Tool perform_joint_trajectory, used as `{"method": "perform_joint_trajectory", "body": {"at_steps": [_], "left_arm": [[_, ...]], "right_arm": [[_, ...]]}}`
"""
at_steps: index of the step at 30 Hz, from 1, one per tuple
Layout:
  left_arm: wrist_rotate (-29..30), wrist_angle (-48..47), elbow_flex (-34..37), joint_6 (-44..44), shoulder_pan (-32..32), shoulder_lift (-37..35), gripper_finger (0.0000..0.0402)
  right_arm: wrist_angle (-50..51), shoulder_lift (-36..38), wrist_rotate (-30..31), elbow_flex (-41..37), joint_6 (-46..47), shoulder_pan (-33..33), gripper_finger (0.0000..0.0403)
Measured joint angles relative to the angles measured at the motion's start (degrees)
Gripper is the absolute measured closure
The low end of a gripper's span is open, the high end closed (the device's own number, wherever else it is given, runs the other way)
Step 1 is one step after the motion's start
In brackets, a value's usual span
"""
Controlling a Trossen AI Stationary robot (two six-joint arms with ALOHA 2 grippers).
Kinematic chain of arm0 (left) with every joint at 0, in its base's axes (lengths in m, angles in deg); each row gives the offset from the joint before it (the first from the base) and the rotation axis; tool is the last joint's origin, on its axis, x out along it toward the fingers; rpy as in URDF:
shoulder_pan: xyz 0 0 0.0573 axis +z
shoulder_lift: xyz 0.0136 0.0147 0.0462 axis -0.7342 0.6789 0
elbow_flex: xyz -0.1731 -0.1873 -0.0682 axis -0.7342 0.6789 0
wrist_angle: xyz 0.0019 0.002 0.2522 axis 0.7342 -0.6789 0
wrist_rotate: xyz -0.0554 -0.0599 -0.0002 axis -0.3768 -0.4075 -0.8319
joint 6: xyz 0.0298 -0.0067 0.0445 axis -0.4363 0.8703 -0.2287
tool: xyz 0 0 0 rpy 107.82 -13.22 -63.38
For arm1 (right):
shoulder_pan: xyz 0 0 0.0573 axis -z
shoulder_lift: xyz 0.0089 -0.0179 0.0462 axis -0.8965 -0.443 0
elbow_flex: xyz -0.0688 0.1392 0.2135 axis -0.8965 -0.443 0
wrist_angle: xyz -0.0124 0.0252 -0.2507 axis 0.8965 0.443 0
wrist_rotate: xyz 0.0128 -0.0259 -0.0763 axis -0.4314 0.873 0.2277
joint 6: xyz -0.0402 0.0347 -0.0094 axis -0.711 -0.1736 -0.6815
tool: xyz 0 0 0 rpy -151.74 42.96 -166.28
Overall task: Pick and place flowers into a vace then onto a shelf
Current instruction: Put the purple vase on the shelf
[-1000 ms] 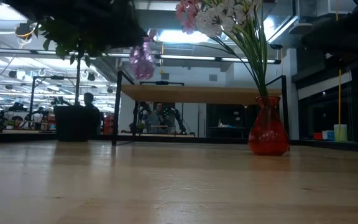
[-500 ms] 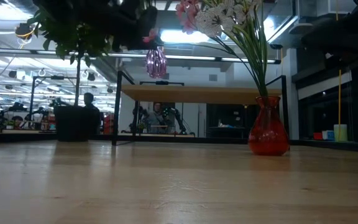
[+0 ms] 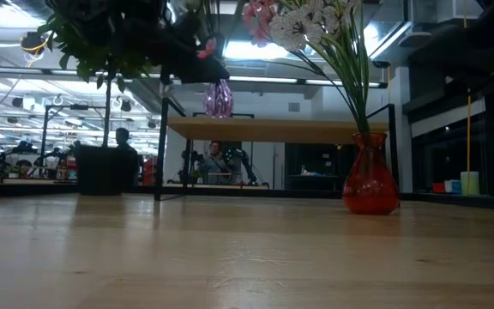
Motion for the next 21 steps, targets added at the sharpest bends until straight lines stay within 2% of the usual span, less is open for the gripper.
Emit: {"method": "perform_joint_trajectory", "body": {"at_steps": [7,21], "left_arm": [[-0.3,0.2,0.0,0.0,2.0,0.4,0.0289],[-7.1,-1.7,0.0,3.5,6.7,0.3,0.0289]], "right_arm": [[0.0,0.0,0.0,0.0,0.6,0.4,0.0402],[0.0,0.0,0.0,0.0,0.6,0.4,0.0402]]}}
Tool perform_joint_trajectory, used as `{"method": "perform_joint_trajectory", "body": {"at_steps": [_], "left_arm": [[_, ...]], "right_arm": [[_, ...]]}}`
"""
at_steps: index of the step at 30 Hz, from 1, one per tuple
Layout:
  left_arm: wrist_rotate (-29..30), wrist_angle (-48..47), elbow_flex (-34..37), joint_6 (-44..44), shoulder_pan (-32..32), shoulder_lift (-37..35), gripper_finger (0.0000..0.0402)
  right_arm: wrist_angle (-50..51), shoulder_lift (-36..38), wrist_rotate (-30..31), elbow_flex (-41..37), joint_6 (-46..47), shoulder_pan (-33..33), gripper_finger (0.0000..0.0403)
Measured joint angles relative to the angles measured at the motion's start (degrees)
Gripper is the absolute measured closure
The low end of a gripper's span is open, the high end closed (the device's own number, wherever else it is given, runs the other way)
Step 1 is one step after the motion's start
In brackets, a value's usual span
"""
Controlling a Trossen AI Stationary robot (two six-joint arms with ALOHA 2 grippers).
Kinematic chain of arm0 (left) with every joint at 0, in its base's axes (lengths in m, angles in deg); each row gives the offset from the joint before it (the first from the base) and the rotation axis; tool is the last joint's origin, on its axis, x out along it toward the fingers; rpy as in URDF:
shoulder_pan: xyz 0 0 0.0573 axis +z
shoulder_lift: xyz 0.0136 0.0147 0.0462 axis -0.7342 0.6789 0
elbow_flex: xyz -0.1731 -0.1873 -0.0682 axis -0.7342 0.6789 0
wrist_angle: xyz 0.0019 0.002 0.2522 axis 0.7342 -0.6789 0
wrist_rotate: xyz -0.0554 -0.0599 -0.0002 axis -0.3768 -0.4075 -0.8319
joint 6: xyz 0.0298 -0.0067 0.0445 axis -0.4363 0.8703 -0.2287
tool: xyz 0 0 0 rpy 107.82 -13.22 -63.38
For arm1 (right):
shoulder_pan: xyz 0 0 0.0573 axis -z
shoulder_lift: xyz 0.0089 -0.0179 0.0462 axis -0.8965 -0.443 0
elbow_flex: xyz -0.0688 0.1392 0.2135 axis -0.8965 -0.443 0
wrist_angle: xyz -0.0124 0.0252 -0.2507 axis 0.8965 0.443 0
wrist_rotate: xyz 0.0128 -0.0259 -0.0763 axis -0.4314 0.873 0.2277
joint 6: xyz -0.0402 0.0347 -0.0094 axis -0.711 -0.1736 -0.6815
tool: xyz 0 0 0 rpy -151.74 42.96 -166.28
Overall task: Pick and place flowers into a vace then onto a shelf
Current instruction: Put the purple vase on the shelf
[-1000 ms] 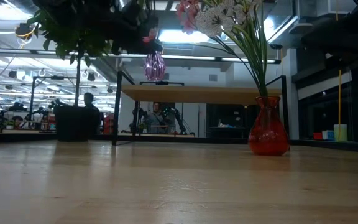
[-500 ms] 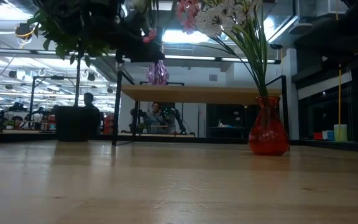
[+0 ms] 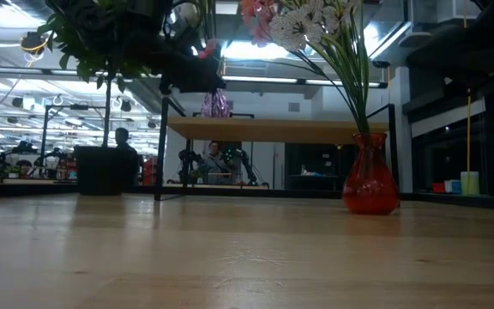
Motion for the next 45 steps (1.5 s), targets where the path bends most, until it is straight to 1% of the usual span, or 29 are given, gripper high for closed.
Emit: {"method": "perform_joint_trajectory", "body": {"at_steps": [7,16,21,24,45], "left_arm": [[-1.5,-1.0,0.0,0.1,0.6,0.0,0.0289],[-1.6,-1.1,0.0,-0.4,0.7,-0.1,0.0288],[-2.6,-1.5,0.0,-1.7,0.6,-0.1,0.0243],[-3.8,-1.4,0.0,-3.0,0.6,-0.1,0.0232],[-4.2,-1.4,0.0,-4.4,0.6,-0.1,0.0231]], "right_arm": [[0.0,0.0,0.0,0.0,0.0,0.0,0.0402],[0.0,0.0,0.0,0.0,0.0,0.0,0.0402],[0.0,0.0,0.0,0.0,0.0,0.0,0.0402],[0.0,0.0,0.0,0.0,0.0,0.0,0.0402],[0.0,0.0,0.0,0.0,0.0,0.0,0.0402]]}}
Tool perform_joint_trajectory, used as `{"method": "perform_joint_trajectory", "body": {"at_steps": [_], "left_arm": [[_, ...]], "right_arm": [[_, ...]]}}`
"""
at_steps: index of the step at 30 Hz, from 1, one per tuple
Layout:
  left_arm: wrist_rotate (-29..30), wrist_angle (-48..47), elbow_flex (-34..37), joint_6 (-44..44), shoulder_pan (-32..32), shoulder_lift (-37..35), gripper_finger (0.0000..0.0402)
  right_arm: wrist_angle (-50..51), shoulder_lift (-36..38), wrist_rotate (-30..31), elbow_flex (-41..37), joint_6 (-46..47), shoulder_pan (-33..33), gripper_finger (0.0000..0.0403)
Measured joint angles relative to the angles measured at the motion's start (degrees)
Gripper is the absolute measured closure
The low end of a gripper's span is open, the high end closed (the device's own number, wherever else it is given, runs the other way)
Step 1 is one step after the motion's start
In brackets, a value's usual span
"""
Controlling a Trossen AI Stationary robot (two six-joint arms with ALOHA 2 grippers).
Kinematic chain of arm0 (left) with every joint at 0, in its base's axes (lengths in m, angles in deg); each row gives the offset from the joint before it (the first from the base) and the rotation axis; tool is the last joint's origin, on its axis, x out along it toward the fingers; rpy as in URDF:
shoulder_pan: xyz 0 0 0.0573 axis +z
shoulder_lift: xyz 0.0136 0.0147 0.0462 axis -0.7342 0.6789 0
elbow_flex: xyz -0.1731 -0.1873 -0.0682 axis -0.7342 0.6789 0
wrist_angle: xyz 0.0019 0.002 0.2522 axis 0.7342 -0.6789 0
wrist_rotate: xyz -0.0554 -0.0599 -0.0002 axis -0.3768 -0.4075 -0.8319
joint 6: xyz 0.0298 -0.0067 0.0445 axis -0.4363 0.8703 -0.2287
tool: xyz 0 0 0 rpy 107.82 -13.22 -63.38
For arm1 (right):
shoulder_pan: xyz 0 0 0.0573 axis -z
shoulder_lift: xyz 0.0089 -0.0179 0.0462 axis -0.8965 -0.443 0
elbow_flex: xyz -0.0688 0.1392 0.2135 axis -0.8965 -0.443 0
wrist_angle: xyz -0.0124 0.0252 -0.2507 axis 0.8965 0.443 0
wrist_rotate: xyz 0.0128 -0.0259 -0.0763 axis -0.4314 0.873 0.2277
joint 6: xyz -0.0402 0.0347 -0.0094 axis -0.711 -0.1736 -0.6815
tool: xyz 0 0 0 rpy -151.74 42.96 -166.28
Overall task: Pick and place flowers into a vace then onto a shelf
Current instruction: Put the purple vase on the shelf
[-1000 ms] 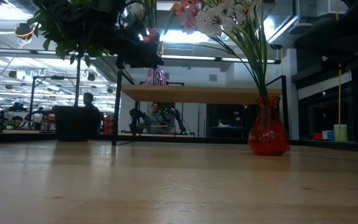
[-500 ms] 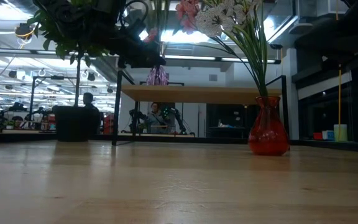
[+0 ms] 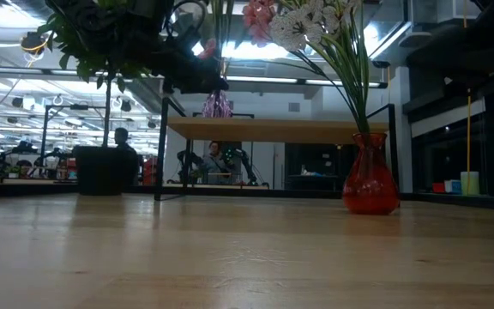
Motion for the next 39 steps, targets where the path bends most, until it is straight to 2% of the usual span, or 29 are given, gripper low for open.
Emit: {"method": "perform_joint_trajectory", "body": {"at_steps": [7,13,19,31,39], "left_arm": [[0.1,-0.5,0.0,-3.9,-0.8,-0.2,0.023],[0.2,-0.9,0.0,-4.1,-1.6,-2.3,0.023],[1.3,-5.3,0.0,-3.9,-1.6,-4.6,0.023],[1.9,-6.6,0.0,-3.6,-1.6,-4.8,0.023],[-1.5,-8.7,0.0,-3.6,-1.6,-4.9,0.023]], "right_arm": [[0.3,0.0,0.0,0.0,0.0,0.0,0.0402],[1.5,0.0,0.0,0.0,0.4,0.0,0.0402],[1.8,0.0,0.0,0.0,0.9,0.0,0.0402],[1.8,0.0,0.0,0.0,1.7,0.0,0.0402],[2.0,0.0,0.0,0.0,1.7,0.0,0.0402]]}}
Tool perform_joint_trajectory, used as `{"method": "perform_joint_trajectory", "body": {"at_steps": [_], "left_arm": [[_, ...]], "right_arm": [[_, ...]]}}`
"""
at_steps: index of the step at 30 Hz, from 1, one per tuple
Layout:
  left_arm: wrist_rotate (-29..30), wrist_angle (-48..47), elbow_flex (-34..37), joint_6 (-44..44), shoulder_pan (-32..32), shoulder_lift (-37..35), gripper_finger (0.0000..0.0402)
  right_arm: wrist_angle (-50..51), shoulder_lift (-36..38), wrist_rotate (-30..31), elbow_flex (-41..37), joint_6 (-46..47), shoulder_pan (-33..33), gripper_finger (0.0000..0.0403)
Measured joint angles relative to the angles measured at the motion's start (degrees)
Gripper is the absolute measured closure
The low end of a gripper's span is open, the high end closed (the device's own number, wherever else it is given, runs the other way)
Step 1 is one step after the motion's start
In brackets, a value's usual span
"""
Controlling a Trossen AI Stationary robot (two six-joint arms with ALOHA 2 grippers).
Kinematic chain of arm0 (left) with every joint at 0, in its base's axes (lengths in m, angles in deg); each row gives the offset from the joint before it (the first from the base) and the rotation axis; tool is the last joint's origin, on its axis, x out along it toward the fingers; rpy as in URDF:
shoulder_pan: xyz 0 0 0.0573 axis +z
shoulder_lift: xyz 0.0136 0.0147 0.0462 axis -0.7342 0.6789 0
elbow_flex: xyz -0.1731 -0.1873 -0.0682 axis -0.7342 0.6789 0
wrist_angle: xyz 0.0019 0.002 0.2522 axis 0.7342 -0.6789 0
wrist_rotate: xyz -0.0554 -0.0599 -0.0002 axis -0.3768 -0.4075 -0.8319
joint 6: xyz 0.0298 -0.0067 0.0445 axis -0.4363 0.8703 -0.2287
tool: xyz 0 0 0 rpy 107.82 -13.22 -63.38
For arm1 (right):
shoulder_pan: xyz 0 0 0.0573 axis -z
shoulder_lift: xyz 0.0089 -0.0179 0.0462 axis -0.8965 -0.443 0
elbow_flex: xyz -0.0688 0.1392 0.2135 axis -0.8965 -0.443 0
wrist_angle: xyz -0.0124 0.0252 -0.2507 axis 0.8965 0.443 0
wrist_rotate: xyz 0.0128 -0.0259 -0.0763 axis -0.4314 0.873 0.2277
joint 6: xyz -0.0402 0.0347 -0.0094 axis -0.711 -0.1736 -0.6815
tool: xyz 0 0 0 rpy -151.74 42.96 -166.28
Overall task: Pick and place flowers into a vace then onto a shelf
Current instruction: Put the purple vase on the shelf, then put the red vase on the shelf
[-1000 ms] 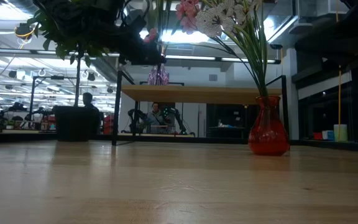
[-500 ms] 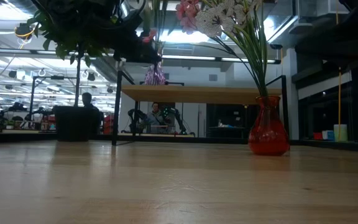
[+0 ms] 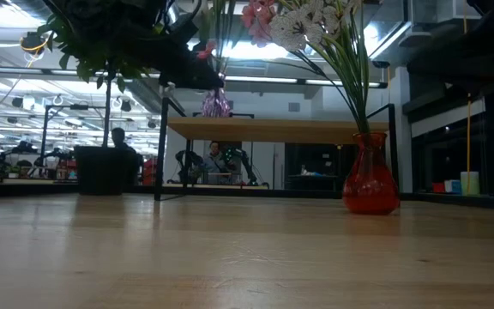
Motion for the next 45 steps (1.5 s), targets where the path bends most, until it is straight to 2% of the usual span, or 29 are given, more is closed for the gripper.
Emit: {"method": "perform_joint_trajectory", "body": {"at_steps": [11,23,33,40,45], "left_arm": [[0.7,-0.5,0.0,-0.5,-0.3,-0.8,0.023],[1.4,-5.4,0.0,-0.5,-0.3,-4.5,0.0231],[-3.0,-9.7,0.0,-0.4,-0.8,-6.8,0.0231],[-3.2,-16.6,0.0,-0.5,-6.9,-14.6,0.0234],[-2.6,-22.6,1.2,-2.5,-16.0,-20.7,0.0277]], "right_arm": [[0.0,0.0,0.0,0.0,0.0,0.0,0.0402],[0.1,0.0,0.0,0.0,0.1,0.0,0.0402],[0.2,0.0,0.0,0.0,0.1,0.0,0.0402],[0.5,0.0,0.0,0.0,0.1,0.0,0.0402],[-0.2,0.0,-0.2,0.7,1.2,-0.4,0.0402]]}}
